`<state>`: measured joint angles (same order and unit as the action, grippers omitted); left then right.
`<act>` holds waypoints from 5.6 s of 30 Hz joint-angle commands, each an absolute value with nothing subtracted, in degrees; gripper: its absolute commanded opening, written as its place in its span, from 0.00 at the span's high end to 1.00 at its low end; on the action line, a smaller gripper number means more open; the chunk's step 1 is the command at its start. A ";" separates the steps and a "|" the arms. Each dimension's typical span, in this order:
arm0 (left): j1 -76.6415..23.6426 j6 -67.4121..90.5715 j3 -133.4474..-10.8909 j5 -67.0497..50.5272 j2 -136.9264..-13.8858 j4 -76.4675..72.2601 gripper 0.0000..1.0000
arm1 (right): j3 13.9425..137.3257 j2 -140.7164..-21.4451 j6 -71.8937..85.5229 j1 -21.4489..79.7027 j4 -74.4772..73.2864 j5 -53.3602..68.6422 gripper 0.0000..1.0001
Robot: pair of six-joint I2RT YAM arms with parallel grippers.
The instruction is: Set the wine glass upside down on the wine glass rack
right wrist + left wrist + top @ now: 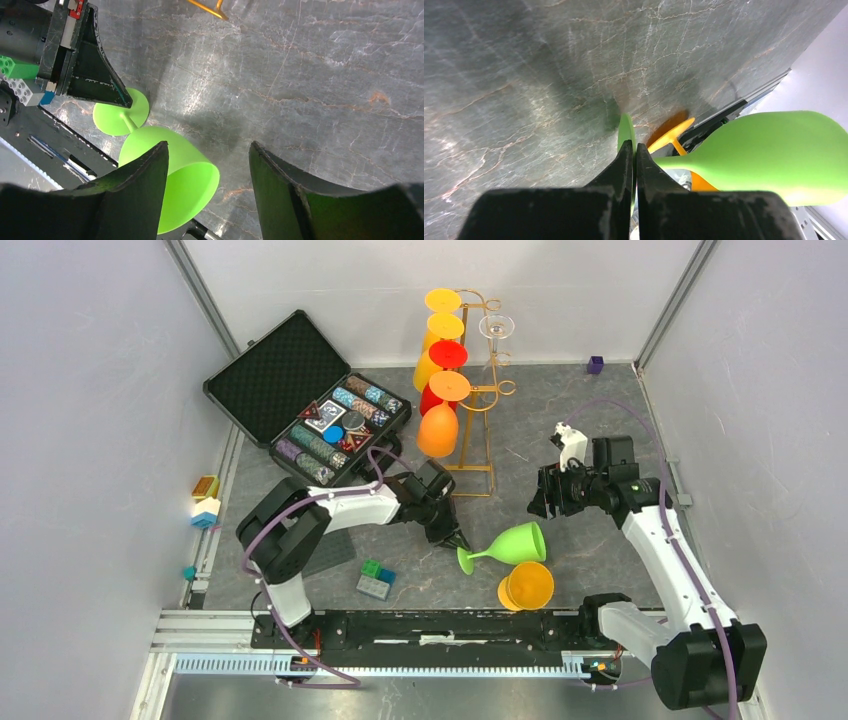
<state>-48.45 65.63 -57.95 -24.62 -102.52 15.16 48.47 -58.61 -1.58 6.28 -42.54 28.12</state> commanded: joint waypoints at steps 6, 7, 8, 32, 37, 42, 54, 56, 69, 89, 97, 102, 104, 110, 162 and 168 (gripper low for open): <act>-46.43 67.94 -58.08 -21.63 -94.43 13.93 0.98 | 58.67 -60.39 -0.67 6.47 -42.15 27.60 0.34; -46.28 67.00 -59.13 -20.84 -93.72 15.53 0.98 | 59.52 -60.69 -0.41 6.49 -42.34 27.55 0.34; -46.19 66.02 -60.26 -20.06 -92.95 16.99 0.98 | 60.39 -60.87 -0.29 6.53 -42.57 27.51 0.34; -45.70 26.00 -85.27 5.41 -69.97 46.41 0.98 | 80.33 -61.06 4.40 6.50 -46.57 21.61 0.22; -45.71 24.80 -83.49 8.30 -67.46 46.49 0.98 | 79.06 -61.34 4.22 6.49 -45.77 23.91 0.22; -45.70 26.34 -80.87 9.05 -65.99 46.05 0.98 | 76.52 -63.04 4.55 6.49 -43.04 26.05 0.24; -45.70 26.96 -75.46 9.92 -63.31 43.70 0.98 | 81.34 -77.75 5.73 7.21 -34.54 21.36 0.24; -45.70 26.23 -75.03 10.71 -63.06 42.55 0.98 | 81.79 -77.70 5.60 7.21 -35.07 21.08 0.23; -45.70 10.68 -74.29 11.15 -64.32 32.84 0.98 | 78.20 -75.30 5.18 7.22 -36.28 23.54 0.22; -45.79 -13.37 -71.10 -4.93 -67.23 20.66 0.98 | 76.86 -75.20 7.41 7.12 -37.87 28.35 0.13; -45.79 -11.92 -69.95 -5.89 -68.60 14.81 0.98 | 80.17 -78.26 7.21 4.92 -39.24 28.78 0.13; -45.79 -14.32 -69.06 -5.63 -69.36 12.22 0.98 | 79.67 -77.86 7.98 4.92 -39.20 30.21 0.13; -45.79 -15.10 -69.47 -5.49 -69.94 12.22 0.98 | 79.05 -77.64 7.85 4.89 -39.11 29.76 0.13; -45.79 -17.03 -69.30 -4.34 -71.14 12.14 0.98 | 78.87 -78.00 7.64 4.49 -39.31 27.70 0.12; -44.30 53.74 -128.11 -11.63 -138.85 7.45 0.36 | 77.71 -80.06 1.83 -7.82 -42.70 4.28 0.08; -44.13 57.09 -127.88 -11.17 -140.93 4.57 0.52 | 77.70 -80.25 1.49 -7.82 -43.15 2.83 0.08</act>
